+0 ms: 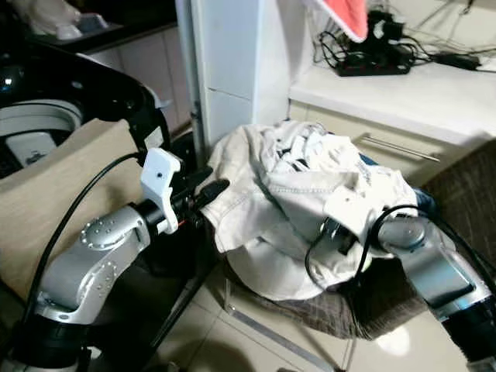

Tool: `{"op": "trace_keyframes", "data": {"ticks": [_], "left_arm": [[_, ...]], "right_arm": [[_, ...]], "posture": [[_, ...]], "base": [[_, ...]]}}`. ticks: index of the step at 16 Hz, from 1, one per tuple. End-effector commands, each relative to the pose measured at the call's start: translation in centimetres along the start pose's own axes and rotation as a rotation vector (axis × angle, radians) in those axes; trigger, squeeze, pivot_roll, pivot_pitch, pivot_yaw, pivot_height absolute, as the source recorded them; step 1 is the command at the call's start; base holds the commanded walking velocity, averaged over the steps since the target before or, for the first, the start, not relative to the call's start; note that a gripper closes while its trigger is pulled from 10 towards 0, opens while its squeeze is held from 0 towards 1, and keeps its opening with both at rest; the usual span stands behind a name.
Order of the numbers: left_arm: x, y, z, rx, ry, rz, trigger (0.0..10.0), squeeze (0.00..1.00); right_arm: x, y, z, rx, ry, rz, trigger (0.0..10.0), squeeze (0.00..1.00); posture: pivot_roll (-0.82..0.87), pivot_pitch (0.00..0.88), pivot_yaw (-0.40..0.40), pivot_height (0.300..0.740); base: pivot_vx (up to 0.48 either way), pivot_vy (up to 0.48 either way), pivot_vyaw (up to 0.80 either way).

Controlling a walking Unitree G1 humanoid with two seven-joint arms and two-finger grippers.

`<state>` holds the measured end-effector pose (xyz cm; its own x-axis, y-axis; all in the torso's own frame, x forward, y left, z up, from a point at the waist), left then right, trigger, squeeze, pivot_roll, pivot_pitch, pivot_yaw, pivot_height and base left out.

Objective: Clothes washing

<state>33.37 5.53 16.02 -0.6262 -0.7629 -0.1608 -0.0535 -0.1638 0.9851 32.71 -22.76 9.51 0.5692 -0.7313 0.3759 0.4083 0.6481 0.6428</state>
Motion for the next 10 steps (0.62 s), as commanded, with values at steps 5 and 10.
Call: {"op": "trace_keyframes", "data": {"ticks": [5,10], "left_arm": [[-2.1,1.1,0.7,0.035,0.157,-0.049,10.0,0.00],[-4.3,2.0,0.5,0.050,0.263,-0.062,10.0,0.00]], "right_arm": [[5.6,6.1,2.2,0.445,-0.251,-0.428,0.0,0.00],[5.5,8.6,3.8,0.643,-0.353,-0.560,10.0,0.00]], "posture": [[-0.07,0.000,-0.009,0.740],[-0.08,0.000,-0.002,0.740]], "base": [[0.000,0.000,0.00],[0.048,0.000,0.00]]}}
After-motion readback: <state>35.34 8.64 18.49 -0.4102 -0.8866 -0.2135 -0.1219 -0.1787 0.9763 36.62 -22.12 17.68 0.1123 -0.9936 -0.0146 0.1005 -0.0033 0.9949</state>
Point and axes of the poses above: a point about 5 cm out from each wrist's last joint towards the gripper, its own z axis pointing back from the gripper into the wrist, its own y axis along the axis of the wrist's last joint, x = y × z, the point moved 6 cm from there along -z, pointing out of the wrist towards the gripper, and after that the axes turned 10 degrees about -z, right-handed, at the moved point
